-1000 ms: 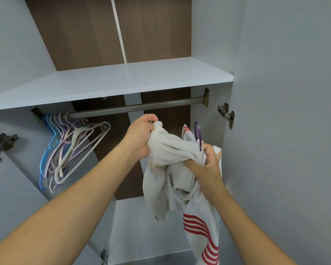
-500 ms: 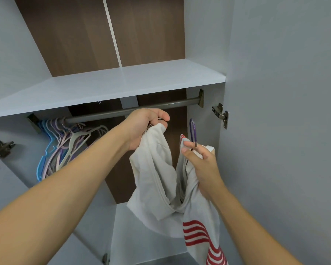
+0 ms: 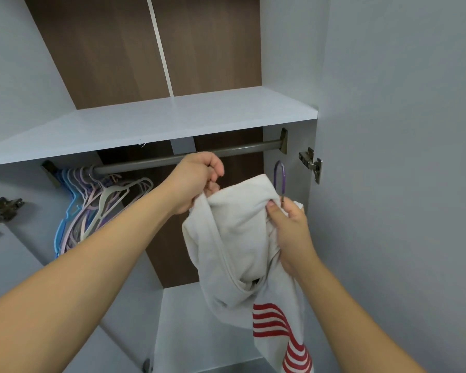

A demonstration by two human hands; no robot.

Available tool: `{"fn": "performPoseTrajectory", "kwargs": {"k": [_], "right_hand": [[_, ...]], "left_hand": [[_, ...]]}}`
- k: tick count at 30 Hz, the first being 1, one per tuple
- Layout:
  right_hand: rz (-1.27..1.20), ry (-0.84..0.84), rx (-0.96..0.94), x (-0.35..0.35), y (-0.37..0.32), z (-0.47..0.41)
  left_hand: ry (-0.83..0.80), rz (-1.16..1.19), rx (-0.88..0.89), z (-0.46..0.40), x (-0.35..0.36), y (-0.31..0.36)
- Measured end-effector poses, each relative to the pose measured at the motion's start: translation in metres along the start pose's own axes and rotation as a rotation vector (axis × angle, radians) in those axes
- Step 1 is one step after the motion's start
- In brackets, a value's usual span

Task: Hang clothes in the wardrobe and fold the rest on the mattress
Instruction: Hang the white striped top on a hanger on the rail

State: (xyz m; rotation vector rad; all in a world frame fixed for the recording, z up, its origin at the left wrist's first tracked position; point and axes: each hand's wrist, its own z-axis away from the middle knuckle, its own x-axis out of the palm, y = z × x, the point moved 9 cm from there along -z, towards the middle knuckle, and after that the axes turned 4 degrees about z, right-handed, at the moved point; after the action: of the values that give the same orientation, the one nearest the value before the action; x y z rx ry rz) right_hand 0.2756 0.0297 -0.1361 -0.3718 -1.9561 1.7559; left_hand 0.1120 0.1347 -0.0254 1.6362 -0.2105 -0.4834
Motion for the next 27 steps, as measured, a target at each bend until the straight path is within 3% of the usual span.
{"fn": "performPoseTrajectory", "kwargs": {"k": [3,8,11,14,16,20,23,27], "right_hand": [[-0.045,0.028,0.006,-0.002,-0.009,0.001],[-0.053,0.054,-0.018,-0.004,-0.018,-0.002],[-0.073,0.072,-0.040,-0.011,-0.023,-0.004],[-0.084,0.052,-0.048,-0.013,-0.024,-0.003],[-0.096,0.056,-0.052,-0.017,-0.021,-0.005],[-0.079,0.081,-0.019,-0.026,-0.017,-0.008],[-0.044,0.017,-0.041,-0.017,-0.022,-0.007],[0.045,-0.114,-0.060,-0.003,-0.030,-0.005]], "left_hand": [[-0.005,-0.065,-0.044,0.000,-0.007,-0.017],[-0.284,-0.222,-0.228,0.006,0.005,-0.060],[-0.378,-0.273,-0.178,0.009,0.005,-0.069],[-0.247,-0.410,0.054,0.005,0.001,-0.042],[-0.126,-0.706,0.379,0.006,0.004,0.000],[-0.140,-1.153,0.948,0.041,0.043,0.064],[-0.218,-1.326,1.105,0.056,0.062,0.072],[-0.309,-1.321,1.150,0.062,0.075,0.076]]}}
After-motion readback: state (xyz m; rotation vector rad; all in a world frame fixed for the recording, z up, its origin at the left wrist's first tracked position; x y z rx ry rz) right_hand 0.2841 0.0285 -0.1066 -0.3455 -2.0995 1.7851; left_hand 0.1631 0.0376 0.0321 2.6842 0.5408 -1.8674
